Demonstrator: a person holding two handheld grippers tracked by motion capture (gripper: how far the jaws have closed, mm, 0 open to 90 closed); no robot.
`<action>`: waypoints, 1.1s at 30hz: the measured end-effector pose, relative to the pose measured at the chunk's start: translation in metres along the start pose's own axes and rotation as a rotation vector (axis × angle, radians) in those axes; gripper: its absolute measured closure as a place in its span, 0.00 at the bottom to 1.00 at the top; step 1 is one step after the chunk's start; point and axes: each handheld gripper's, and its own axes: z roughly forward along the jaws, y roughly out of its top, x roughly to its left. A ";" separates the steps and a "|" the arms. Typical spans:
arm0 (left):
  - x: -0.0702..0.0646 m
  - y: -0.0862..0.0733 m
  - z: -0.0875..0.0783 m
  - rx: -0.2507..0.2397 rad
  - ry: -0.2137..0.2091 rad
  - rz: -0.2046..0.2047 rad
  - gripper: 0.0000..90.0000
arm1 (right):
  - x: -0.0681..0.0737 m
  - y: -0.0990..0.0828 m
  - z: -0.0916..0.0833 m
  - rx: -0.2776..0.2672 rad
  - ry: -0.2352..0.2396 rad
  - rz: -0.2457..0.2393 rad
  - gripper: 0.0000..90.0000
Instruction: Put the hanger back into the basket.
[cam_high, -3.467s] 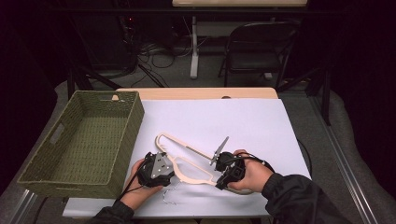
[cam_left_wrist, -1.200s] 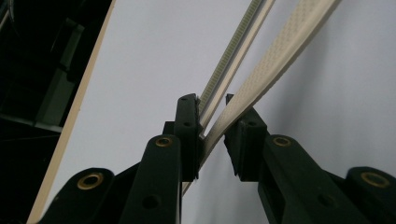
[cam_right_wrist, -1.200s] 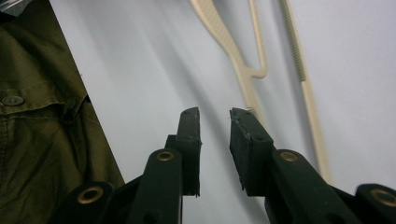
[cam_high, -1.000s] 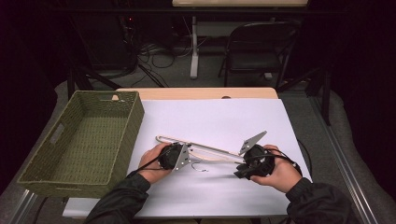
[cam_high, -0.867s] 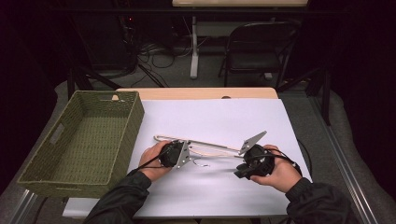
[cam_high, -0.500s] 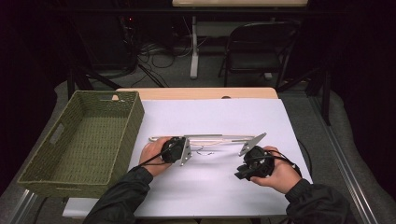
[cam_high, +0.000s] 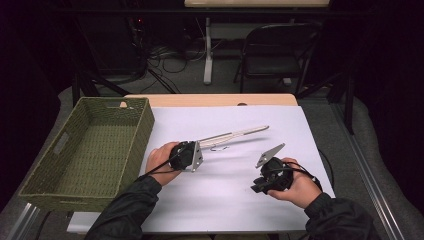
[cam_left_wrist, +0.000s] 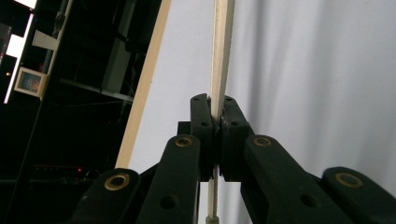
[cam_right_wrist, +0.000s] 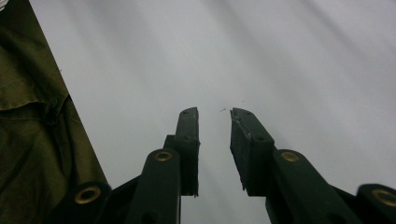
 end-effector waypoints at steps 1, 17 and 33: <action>0.000 0.000 0.000 0.000 0.000 0.000 0.97 | 0.000 0.000 0.000 -0.005 0.000 -0.001 0.80; 0.023 0.011 0.001 0.066 -0.071 -0.089 0.97 | -0.002 -0.001 0.001 -0.029 -0.013 0.006 0.79; 0.077 0.005 0.025 0.148 -0.194 -0.394 0.97 | -0.003 -0.001 0.002 -0.031 -0.009 0.008 0.78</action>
